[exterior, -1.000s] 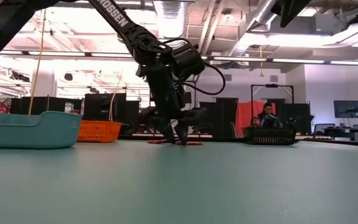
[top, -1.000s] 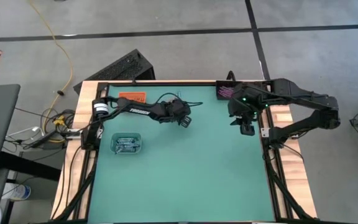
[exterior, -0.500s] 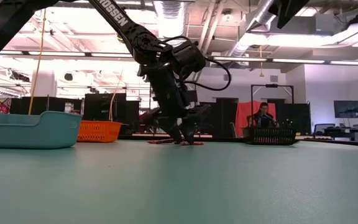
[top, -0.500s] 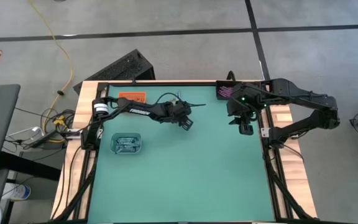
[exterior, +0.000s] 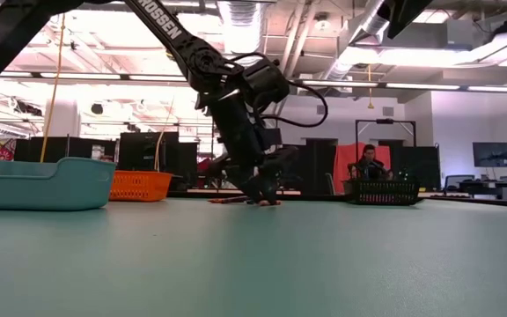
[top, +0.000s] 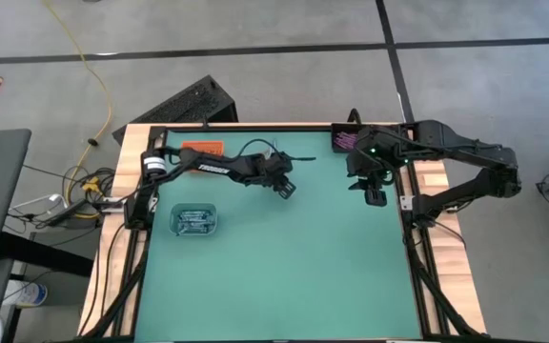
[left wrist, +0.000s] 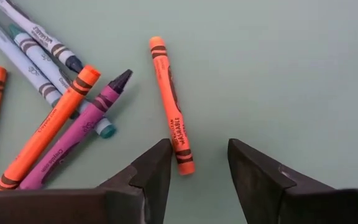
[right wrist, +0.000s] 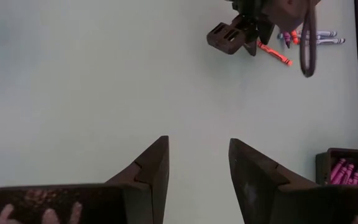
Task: Sort crayons
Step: Put the orange crayon into the orange basket
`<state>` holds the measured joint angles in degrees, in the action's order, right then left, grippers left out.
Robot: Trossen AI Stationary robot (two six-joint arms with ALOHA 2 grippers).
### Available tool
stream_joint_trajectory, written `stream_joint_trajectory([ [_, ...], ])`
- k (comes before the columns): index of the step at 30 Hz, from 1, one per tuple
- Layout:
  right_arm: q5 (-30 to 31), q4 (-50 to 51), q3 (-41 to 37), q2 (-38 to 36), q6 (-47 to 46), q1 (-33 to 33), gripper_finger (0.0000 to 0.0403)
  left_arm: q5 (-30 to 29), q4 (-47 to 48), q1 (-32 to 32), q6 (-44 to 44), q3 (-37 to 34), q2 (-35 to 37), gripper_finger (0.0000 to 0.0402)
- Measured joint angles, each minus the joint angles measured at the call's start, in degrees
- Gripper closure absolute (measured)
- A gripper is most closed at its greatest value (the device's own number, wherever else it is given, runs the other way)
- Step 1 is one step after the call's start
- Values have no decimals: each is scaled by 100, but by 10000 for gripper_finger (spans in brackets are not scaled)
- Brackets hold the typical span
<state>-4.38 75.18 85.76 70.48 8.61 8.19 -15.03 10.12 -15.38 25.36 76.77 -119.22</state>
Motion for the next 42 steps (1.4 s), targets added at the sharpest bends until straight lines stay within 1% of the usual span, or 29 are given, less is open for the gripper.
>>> stream_joint_trajectory([
  [4, 0, 0, 0, 0, -1, 0, 243, 123, 63, -48, 40, 0, 4, 287],
  [10, -2, -54, 0, 0, -1, 0, 243, 179, 106, -46, -100, 0, 9, 374],
  [12, -2, -57, 0, 0, -1, 0, 243, 193, 106, -43, -191, 0, 13, 392],
  [17, -2, -61, 0, 0, -3, 0, 243, 221, 150, -21, -329, 0, 13, 398],
  [23, -2, -72, 0, 0, -3, 0, 243, 241, 20, 137, -827, 14, 13, 400],
  [29, -3, -72, 0, 0, -3, 0, 243, 198, 648, 356, -1506, 454, 13, 399],
  [34, -4, -70, 0, 0, 21, 0, 243, -368, 1706, 647, -2284, 968, 80, 400],
  [38, -4, -63, 0, 0, 39, 0, 243, -1141, 2864, 832, -2879, 1360, 155, 400],
  [40, -4, -61, 0, 0, 64, 0, 243, -1506, 3465, 886, -3124, 1471, 206, 400],
  [42, -4, -59, 0, 0, 89, 4, 243, -1868, 3861, 920, -3249, 1515, 303, 401],
])
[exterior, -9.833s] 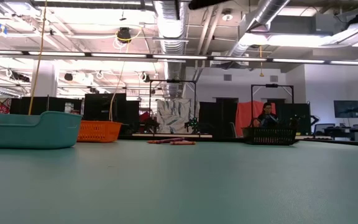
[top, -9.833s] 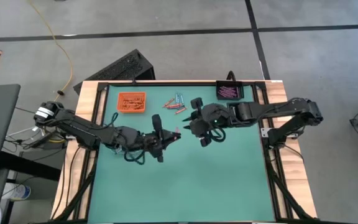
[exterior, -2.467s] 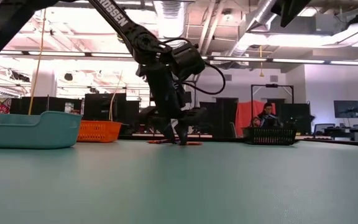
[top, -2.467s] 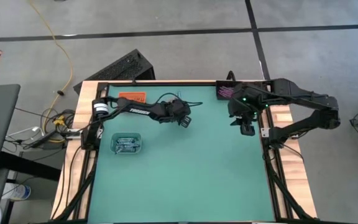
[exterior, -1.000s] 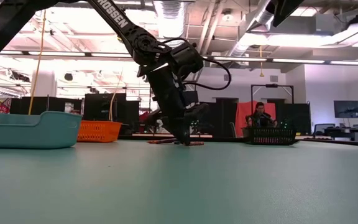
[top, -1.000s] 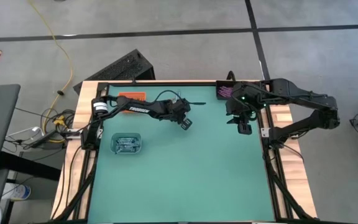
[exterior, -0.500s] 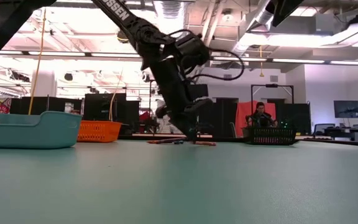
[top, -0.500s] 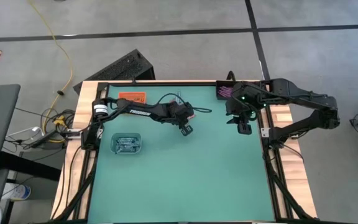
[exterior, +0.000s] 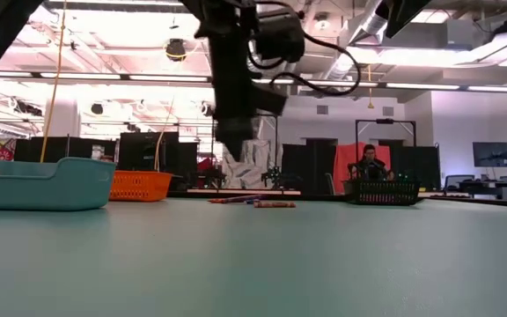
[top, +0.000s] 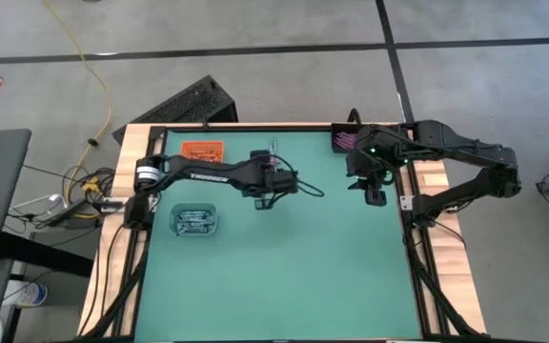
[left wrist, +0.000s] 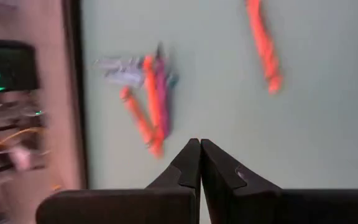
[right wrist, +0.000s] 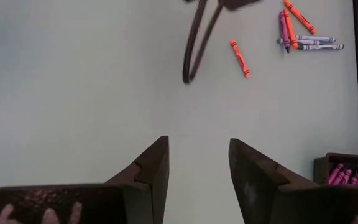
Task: Sort crayons
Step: Put the orange crayon into the orange basket
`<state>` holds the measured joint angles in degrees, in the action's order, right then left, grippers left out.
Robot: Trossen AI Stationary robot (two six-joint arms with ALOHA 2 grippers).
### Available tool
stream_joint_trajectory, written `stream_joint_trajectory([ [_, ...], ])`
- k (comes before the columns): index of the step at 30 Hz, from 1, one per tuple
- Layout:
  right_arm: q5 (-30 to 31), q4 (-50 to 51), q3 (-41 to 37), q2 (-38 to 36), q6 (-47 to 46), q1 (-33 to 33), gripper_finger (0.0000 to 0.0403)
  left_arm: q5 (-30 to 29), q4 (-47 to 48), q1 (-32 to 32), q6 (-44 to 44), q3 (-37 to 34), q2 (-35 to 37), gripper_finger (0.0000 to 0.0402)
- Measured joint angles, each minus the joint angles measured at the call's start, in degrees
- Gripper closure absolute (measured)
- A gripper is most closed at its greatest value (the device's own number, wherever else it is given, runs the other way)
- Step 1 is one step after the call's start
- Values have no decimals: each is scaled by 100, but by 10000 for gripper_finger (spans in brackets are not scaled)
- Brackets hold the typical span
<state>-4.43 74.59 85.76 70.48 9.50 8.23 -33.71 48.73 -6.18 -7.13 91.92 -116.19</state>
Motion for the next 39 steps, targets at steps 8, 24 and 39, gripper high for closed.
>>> stream_joint_trajectory([
  [8, 0, -70, -4, 0, 150, -4, 243, 2082, -194, -266, 233, -26, 192, 401],
  [24, -4, -205, -4, 48, 81, -212, 243, 2811, -1383, -658, 334, -33, -176, 283],
  [39, -4, -300, -492, 286, 89, -204, 243, 3064, -1852, -797, 433, -23, -894, 287],
])
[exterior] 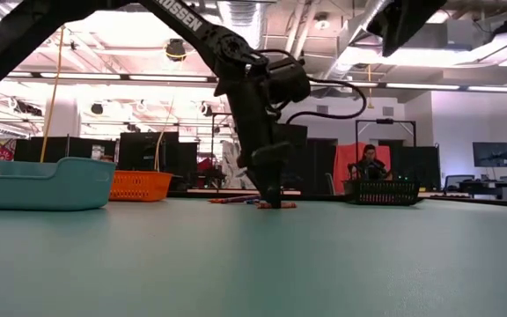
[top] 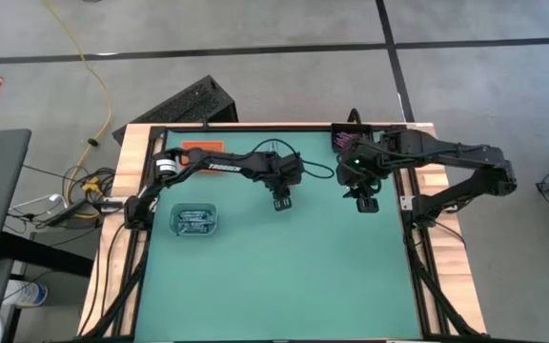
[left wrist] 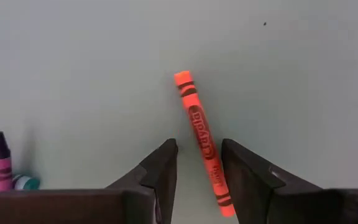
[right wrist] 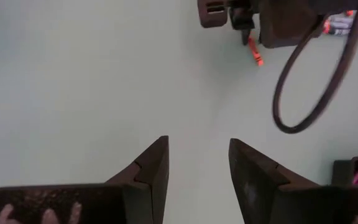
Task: Sort crayons
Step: Put the orange crayon into the orange basket
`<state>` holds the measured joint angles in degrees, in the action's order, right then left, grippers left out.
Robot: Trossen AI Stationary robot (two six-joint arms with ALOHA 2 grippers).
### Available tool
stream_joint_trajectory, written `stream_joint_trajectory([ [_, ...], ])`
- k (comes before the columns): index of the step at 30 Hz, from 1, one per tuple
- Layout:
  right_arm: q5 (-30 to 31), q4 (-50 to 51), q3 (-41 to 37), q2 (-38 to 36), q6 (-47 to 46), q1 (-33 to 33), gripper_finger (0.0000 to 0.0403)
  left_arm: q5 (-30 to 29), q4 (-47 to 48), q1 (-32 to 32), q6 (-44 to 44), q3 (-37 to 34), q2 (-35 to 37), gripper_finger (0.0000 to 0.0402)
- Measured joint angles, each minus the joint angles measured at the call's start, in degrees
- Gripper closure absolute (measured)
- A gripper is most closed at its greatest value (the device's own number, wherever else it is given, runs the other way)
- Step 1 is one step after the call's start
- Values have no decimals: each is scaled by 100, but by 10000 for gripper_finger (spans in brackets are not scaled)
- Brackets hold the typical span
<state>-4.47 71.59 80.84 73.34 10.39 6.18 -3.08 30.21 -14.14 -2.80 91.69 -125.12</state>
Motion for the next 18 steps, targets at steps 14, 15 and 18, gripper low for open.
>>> stream_joint_trajectory([
  [14, -7, -109, -341, -2, -136, -21, 243, 244, 212, 2, -353, 132, -111, 397],
  [15, -13, -106, -341, -2, -138, -23, 243, 229, 324, 20, -405, 192, -118, 398],
  [18, -15, -111, -341, -2, -138, -21, 243, 22, 782, 86, -592, 419, -148, 399],
])
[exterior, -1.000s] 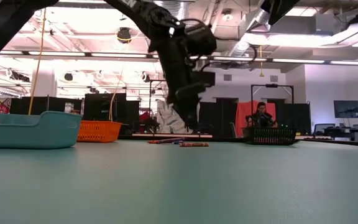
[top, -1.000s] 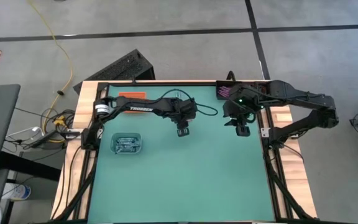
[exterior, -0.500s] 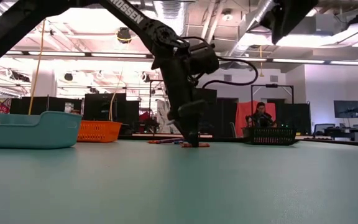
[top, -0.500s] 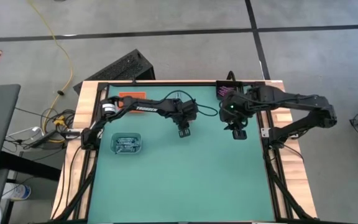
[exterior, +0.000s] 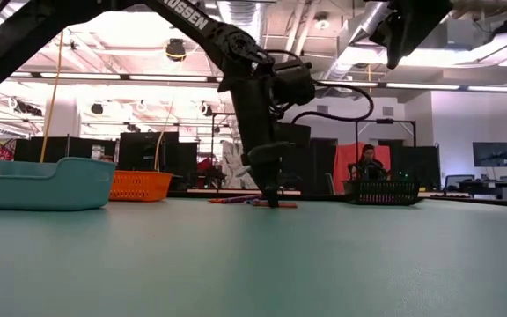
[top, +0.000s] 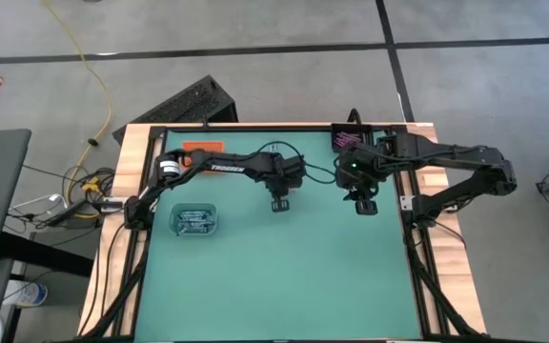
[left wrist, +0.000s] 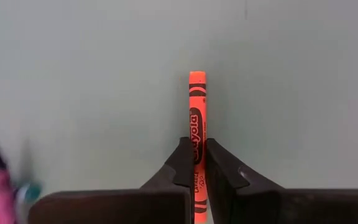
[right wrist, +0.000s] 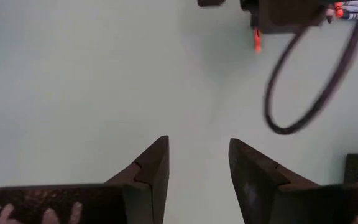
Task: Sort crayons
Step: Put the orange crayon into the orange basket
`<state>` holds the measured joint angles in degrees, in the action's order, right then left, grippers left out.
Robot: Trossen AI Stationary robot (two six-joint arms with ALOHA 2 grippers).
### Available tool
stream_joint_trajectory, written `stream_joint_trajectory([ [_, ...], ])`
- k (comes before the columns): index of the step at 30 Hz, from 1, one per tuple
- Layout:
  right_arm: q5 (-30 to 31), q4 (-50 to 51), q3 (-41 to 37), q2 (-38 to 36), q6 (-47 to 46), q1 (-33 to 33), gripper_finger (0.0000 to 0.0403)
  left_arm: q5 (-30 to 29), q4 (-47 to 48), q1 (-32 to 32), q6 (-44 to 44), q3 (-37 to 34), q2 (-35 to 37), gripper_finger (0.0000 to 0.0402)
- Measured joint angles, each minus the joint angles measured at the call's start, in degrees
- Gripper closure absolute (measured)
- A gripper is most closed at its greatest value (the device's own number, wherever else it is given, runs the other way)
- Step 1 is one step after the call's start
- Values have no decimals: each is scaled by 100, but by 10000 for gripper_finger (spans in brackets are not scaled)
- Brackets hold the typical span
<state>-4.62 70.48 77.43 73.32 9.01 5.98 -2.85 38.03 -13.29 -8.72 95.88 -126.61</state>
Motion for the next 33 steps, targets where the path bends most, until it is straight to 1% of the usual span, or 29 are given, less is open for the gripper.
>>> stream_joint_trajectory([
  [7, -2, -6, 0, -2, -4, 0, 243, -1090, 1376, 248, -683, 460, 2, 401],
  [11, -2, -4, 0, -2, 0, 0, 243, -1548, 2092, 337, -852, 536, 68, 401],
  [16, -2, -4, 2, -2, 47, 0, 243, -1789, 2406, 348, -997, 538, 570, 401],
  [19, -1, -4, 2, -2, 92, -21, 243, -1789, 2511, 293, -1085, 540, 988, 401],
  [21, 0, -6, 2, -2, 103, -50, 243, -1685, 2591, 212, -1141, 530, 1294, 401],
  [23, -1, -6, 2, -4, 121, -102, 243, -1567, 2610, 111, -1224, 364, 1641, 401],
  [26, -2, -25, 2, -4, 106, -196, 243, -1498, 2591, -86, -1380, -88, 2174, 401],
  [30, 0, -36, 2, -4, 44, -320, 243, -1490, 2524, -471, -1496, -922, 2853, 401],
  [33, 0, -84, 2, -4, 43, -402, 243, -1410, 2294, -839, -1650, -1683, 3412, 401],
])
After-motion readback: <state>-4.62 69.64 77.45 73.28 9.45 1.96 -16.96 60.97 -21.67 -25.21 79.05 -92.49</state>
